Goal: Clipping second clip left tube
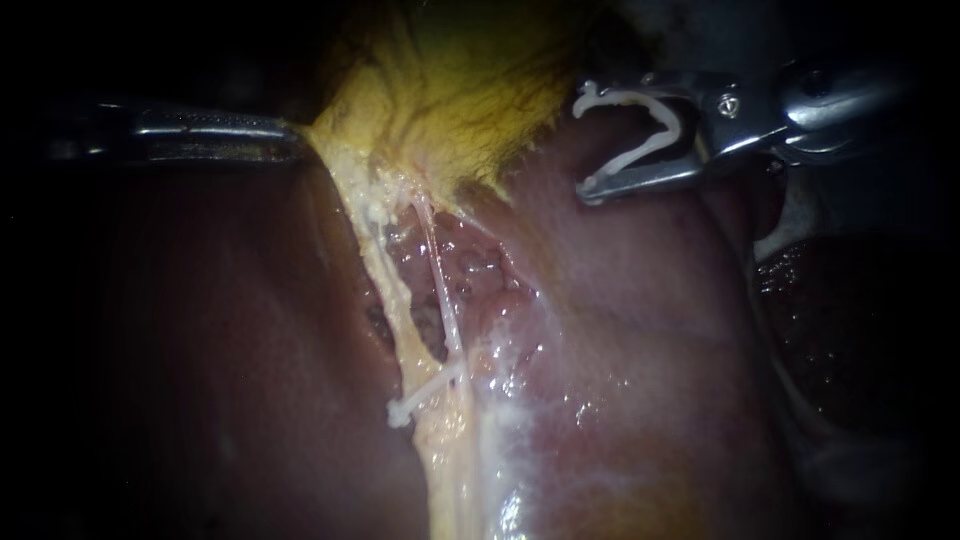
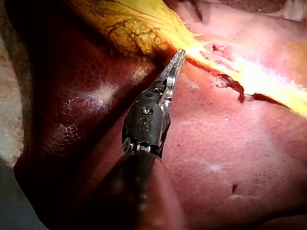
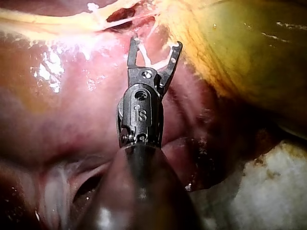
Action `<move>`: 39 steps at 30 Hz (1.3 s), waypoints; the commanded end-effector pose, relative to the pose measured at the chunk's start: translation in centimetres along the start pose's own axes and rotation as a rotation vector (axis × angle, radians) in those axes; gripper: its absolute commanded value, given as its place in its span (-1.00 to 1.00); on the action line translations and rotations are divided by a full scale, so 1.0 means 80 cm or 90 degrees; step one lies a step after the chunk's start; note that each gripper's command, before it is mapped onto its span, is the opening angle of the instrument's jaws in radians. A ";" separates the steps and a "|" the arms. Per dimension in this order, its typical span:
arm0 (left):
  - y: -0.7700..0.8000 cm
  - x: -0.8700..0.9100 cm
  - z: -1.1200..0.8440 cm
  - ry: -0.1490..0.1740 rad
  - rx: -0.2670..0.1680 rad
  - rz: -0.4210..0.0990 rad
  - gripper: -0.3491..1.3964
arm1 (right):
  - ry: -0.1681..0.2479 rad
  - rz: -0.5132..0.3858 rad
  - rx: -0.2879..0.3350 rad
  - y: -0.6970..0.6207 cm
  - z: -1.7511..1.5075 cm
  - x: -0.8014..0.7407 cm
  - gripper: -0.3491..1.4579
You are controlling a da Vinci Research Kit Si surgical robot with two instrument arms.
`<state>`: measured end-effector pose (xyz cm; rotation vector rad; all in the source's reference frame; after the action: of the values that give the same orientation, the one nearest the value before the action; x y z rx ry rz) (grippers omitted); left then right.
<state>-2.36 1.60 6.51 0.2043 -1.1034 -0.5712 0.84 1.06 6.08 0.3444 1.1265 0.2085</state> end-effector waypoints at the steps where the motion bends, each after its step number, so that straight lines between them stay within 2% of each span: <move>1: 0.0000 0.0001 0.0001 0.000 0.000 0.000 -1.00 | 0.002 0.010 0.009 -0.0005 0.0005 -0.0002 0.04; 10: 0.0000 0.0001 0.0001 0.000 0.000 0.000 -1.00 | 0.016 0.091 0.105 -0.0052 0.0069 -0.0030 0.04; 16: 0.0000 0.0001 0.0001 0.000 0.000 0.000 -1.00 | 0.028 0.137 0.163 -0.0073 0.0106 -0.0049 0.03; 29: 0.0000 0.0001 0.0000 0.000 0.000 0.000 -1.00 | 0.024 0.179 0.210 -0.0093 0.0168 -0.0081 0.02; 39: -0.0001 0.0001 0.0001 0.000 0.000 0.000 -1.00 | 0.012 0.196 0.221 -0.0092 0.0197 -0.0120 0.02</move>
<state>-2.36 1.59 6.52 0.2036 -1.1033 -0.5713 1.86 -0.21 7.25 0.8288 1.1230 0.2881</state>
